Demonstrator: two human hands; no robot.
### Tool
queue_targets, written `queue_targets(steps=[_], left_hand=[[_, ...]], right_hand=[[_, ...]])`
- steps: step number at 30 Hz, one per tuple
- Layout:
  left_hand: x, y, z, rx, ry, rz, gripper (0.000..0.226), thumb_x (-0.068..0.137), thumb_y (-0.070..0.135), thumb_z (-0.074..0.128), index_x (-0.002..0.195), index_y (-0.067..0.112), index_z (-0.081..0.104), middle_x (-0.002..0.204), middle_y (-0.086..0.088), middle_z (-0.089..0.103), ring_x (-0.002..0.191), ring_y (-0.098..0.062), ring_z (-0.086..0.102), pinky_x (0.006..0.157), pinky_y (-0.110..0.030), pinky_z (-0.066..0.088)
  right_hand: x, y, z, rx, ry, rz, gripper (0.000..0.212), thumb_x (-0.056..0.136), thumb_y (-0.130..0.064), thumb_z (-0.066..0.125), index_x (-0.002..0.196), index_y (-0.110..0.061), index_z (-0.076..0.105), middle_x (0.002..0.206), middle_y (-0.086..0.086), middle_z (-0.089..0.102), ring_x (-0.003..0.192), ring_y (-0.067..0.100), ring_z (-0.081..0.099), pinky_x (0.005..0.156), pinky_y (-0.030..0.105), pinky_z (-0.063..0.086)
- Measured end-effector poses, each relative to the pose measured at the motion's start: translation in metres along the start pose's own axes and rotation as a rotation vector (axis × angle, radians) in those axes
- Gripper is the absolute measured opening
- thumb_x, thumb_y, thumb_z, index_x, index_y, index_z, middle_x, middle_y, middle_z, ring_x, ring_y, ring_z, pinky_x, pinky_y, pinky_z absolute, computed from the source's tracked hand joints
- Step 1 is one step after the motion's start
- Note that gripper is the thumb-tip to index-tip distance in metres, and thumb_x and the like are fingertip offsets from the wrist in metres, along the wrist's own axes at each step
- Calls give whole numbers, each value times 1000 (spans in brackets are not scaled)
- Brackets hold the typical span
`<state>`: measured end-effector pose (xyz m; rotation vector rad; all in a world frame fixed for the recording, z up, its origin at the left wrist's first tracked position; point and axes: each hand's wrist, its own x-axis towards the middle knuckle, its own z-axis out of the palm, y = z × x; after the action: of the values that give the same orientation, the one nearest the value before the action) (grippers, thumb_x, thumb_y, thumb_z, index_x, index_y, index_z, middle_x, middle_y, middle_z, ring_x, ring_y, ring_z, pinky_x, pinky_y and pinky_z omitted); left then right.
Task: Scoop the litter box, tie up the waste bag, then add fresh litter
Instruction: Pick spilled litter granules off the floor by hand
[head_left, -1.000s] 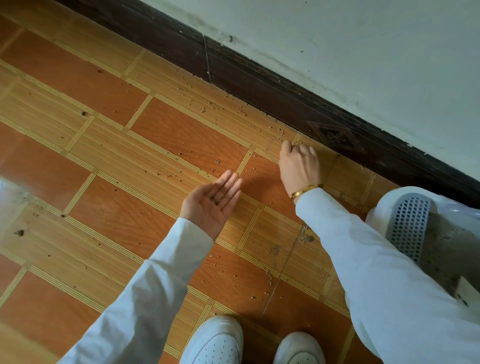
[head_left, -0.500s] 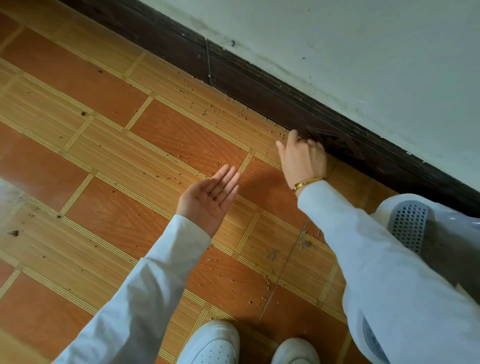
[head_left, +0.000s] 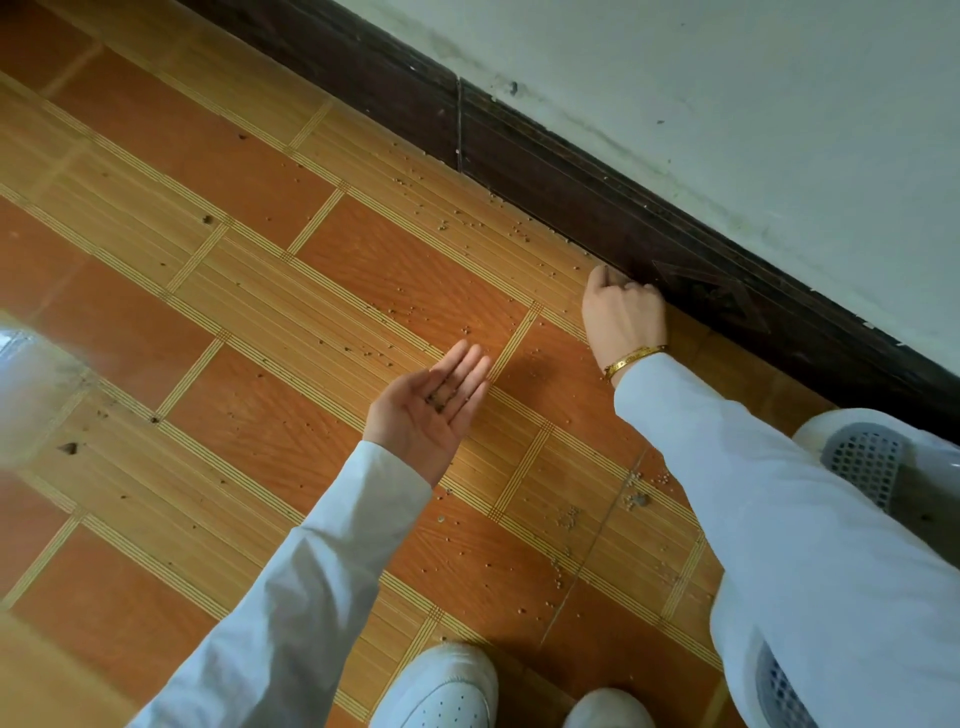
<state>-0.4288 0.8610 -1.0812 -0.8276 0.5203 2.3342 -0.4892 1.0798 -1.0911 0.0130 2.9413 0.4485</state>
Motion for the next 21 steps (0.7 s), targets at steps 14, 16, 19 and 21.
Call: queue_targets(steps=[14,16,19,21], left_hand=[[-19,18,-11,-46,-23,85,43,94,14,27,120,-4,57,126,-16,60,118,-28,57,104,-41,43],[-25,30,-19,-80,-24,127,44,94,13,27,121,-4,58,128,-16,59,120,-28,55,102,-41,43],[-34,46,-28,-75,-15,185,45,94,13,27,114,-3,63,127,-14,60,120,-27,56,103,-39,43],[-41,53,-32,-82,-4,220,45,94,13,26,111,-3,64,126,-14,61,119,-27,56,102,-38,43]], right_hand=[[-58,-56,-37,566,207,-92,32,102,-34,38,97,-7,54,51,-5,42,42,11,37,41,18,21],[-52,-43,-21,431,159,-6,38,101,-41,34,107,-7,49,58,0,47,52,16,46,50,24,31],[-47,-45,-3,299,80,-9,43,100,-45,33,115,-7,48,84,11,64,83,27,61,73,35,44],[-46,-53,2,234,73,-37,30,101,-34,35,112,-9,49,102,14,64,96,28,58,84,38,44]])
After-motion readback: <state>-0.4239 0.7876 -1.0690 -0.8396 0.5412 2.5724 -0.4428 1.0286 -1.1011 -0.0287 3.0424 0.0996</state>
